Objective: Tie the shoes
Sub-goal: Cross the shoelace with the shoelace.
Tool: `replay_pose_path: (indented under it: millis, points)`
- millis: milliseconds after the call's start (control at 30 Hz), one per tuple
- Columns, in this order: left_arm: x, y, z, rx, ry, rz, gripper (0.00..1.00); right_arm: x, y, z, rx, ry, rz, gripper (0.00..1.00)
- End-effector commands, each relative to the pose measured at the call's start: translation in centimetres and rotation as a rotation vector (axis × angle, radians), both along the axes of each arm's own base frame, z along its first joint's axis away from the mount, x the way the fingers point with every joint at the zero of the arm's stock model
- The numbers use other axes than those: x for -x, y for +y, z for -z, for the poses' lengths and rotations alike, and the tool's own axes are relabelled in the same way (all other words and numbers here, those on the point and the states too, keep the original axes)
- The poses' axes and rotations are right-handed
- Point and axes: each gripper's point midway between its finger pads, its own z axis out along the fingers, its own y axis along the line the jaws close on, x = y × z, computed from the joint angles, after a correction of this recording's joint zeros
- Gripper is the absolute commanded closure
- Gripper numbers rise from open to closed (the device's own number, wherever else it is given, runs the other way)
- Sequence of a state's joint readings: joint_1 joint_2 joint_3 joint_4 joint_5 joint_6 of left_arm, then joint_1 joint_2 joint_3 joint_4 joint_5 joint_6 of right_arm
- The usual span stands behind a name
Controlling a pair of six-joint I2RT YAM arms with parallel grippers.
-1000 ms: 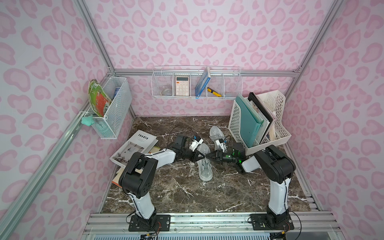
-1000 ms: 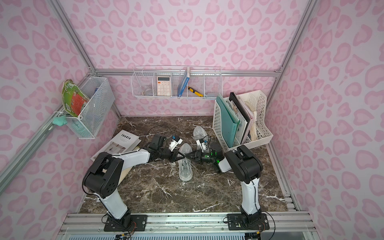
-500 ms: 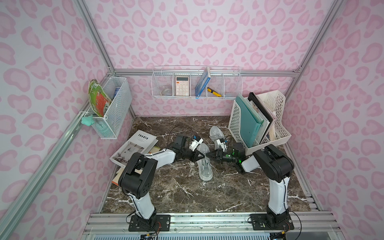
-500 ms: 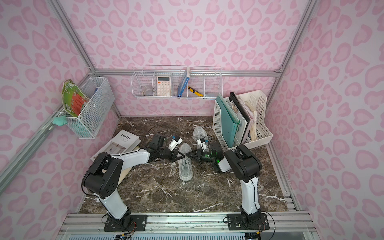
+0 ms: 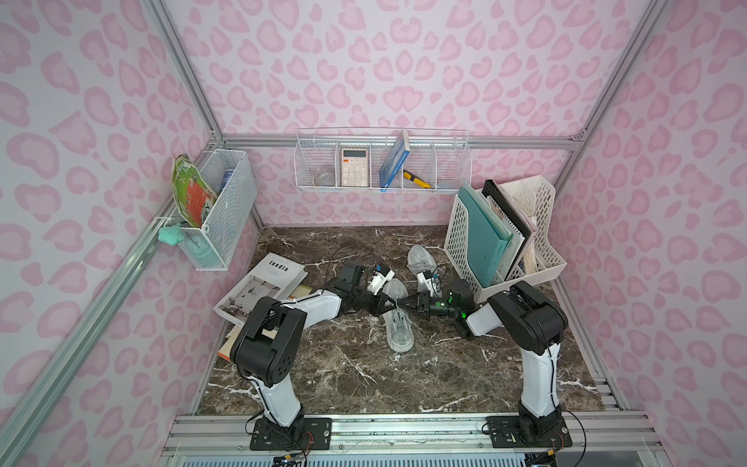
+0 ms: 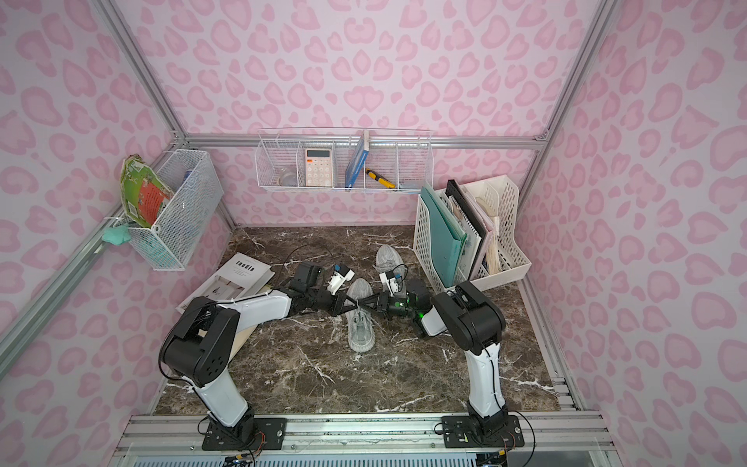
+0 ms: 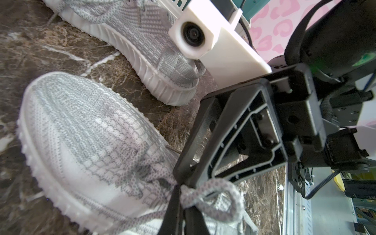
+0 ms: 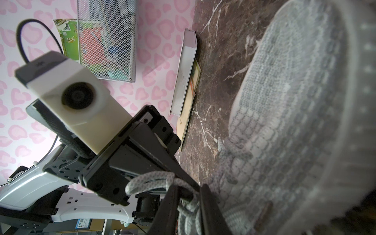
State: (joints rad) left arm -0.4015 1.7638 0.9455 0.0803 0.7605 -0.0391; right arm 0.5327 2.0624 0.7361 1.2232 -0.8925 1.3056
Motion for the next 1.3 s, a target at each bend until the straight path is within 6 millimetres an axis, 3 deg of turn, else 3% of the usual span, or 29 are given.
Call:
replay_pose_path:
  millis: [0,433,667,1033,1167,1267]
  points:
    - [-0.5,-0.9,-1.8,0.061,-0.062,0.012,1.00,0.8,0.4,-0.6,-0.034,-0.005,-0.031,0.79]
    - [-0.4,-1.2,-1.8,0.060,-0.071,0.007,1.00,0.8,0.1,-1.0,-0.055,-0.011,-0.027,1.00]
    - [-0.5,-0.6,-1.5,0.042,-0.064,-0.004,1.00,0.0,-1.5,-1.6,-0.058,-0.043,0.015,1.00]
    - [-0.6,-0.1,-1.6,0.046,-0.064,-0.016,1.00,-0.2,-1.5,-0.6,-0.019,-0.053,0.011,1.00]
    - [-0.7,-0.1,-1.9,0.057,-0.070,-0.032,1.00,-0.4,-1.6,0.2,0.034,-0.075,0.006,0.86]
    - [-0.8,0.1,-1.8,0.048,-0.067,-0.051,1.00,-0.3,-1.6,1.0,0.086,-0.095,-0.001,0.84]
